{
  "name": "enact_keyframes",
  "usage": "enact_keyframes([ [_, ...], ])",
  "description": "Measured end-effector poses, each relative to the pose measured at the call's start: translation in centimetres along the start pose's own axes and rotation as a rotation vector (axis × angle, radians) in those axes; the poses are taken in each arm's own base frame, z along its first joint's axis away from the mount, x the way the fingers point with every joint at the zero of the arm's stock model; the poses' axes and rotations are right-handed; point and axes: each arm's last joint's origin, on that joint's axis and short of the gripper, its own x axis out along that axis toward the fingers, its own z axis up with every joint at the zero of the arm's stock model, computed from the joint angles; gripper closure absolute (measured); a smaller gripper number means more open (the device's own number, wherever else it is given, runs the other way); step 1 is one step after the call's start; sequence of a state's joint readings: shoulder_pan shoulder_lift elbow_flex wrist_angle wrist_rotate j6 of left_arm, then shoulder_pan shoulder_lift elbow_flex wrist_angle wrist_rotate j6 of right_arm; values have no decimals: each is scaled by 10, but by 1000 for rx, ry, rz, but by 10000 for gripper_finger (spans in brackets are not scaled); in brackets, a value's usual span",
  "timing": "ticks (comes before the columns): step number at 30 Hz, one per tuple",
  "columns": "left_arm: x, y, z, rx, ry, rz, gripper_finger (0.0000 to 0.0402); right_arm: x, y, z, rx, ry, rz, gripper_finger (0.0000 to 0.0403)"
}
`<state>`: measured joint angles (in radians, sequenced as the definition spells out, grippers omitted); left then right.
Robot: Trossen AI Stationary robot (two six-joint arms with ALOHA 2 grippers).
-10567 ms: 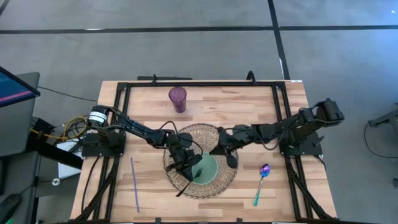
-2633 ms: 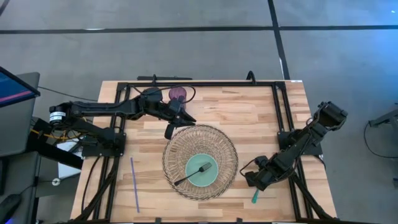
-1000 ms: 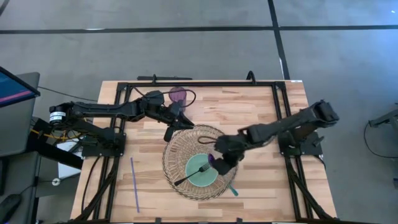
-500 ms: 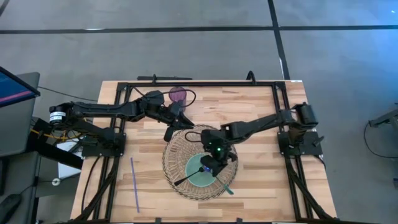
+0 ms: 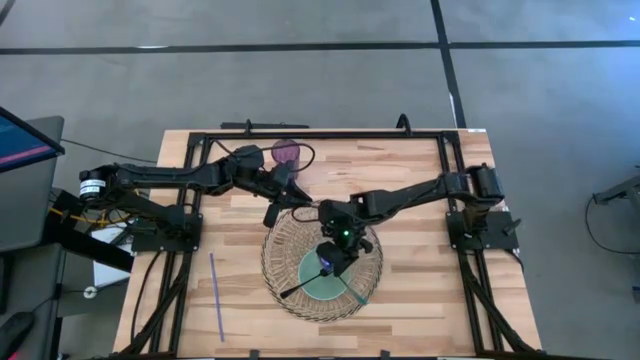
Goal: Pick & Place Utensil
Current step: Put the purple spoon into the light green bowl on the woven mat, then put the violet glass on the woven mat to the top left of the light green bowl
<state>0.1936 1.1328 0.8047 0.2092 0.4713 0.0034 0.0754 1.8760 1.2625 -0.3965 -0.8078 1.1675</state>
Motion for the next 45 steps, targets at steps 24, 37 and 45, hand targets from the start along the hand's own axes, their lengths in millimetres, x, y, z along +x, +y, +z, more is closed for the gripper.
enact_keyframes([
  [24,0,0,0,1,-1,-1,339,15,-15,24,-7,81,52,374],
  [37,0,0,0,1,-1,-1,339,15,-15,24,-6,81,52,388],
  [45,0,0,0,1,-1,1,339,11,-16,28,1,72,58,400],
])
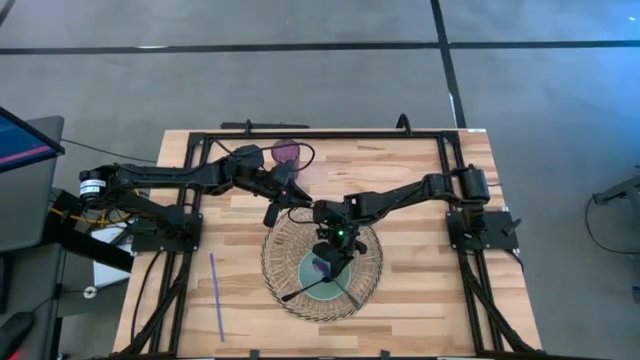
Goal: Pick & Place Utensil
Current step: Put the violet glass on the woven mat to the top left of the light green bowl
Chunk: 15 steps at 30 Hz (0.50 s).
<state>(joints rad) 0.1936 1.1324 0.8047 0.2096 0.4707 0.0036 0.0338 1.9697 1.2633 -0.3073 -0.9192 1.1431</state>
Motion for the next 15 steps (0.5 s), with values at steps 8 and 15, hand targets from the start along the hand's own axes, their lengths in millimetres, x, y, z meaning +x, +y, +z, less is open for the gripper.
enact_keyframes([
  [8,0,0,1,2,-4,0,339,-4,3,-1,-103,5,19,402],
  [15,0,0,1,3,-7,-1,339,-13,16,-14,-190,-20,32,402],
])
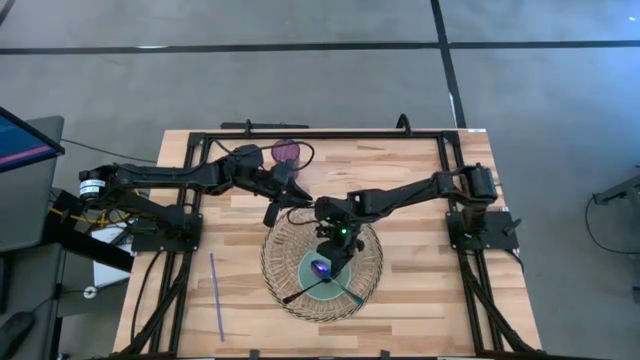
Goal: Pick & Place Utensil
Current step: Put the violet glass on the woven mat to the top left of the light green bowl
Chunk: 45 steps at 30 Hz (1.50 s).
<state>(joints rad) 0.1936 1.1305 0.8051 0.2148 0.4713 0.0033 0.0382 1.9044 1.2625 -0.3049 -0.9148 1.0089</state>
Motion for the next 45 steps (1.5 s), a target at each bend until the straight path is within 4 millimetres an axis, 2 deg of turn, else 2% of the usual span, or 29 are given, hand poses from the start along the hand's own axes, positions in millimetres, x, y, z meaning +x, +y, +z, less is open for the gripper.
enact_keyframes([
  [5,0,0,-2,-5,11,-4,339,-19,19,-11,-153,-109,-21,402],
  [9,0,0,-2,-5,11,-3,339,-40,36,-28,-333,-226,-93,402],
  [12,0,0,-2,-5,11,-3,339,-53,45,-45,-504,-312,-213,401],
  [19,-5,10,-2,-13,8,44,339,-82,57,-80,-731,-521,-555,399],
  [21,-8,16,-2,-22,10,70,339,-88,57,-87,-802,-567,-605,399],
  [26,-18,34,-3,-39,12,150,339,-95,43,-100,-923,-640,-577,398],
  [32,-30,50,-3,-79,3,231,339,-96,-1,-106,-897,-704,-568,399],
  [38,-43,67,-4,-25,8,348,339,-97,-32,-103,-983,-840,-532,400],
  [45,-54,79,-6,-39,22,449,329,-109,-38,-90,-984,-954,-521,400],
])
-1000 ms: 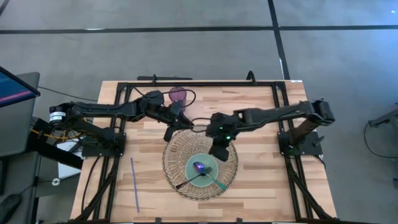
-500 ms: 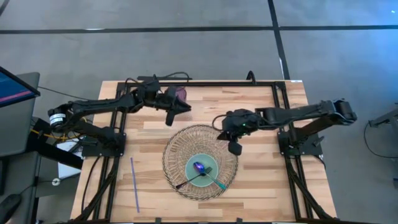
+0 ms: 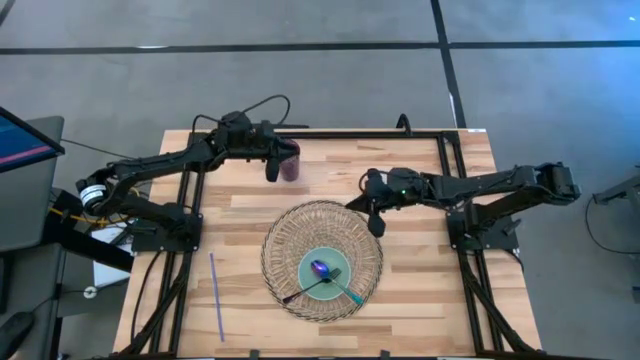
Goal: Pick & Place Utensil
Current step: Put the violet glass on the woven mat to the top left of the light green bowl
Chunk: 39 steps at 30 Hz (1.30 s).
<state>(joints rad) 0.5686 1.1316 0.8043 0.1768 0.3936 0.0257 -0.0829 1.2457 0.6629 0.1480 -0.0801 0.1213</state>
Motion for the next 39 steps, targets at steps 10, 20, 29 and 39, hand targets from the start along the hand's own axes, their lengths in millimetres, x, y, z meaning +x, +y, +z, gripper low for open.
enact_keyframes([
  [10,6,-21,20,54,37,73,275,2,-14,4,18,-44,-43,400],
  [20,0,-31,17,33,322,217,277,-3,-30,27,-69,-180,-94,400],
  [29,1,-31,-21,23,427,212,280,-8,-42,43,-103,-227,-144,400],
  [39,3,-28,-28,170,412,268,280,-10,-48,44,-111,-227,-167,400],
])
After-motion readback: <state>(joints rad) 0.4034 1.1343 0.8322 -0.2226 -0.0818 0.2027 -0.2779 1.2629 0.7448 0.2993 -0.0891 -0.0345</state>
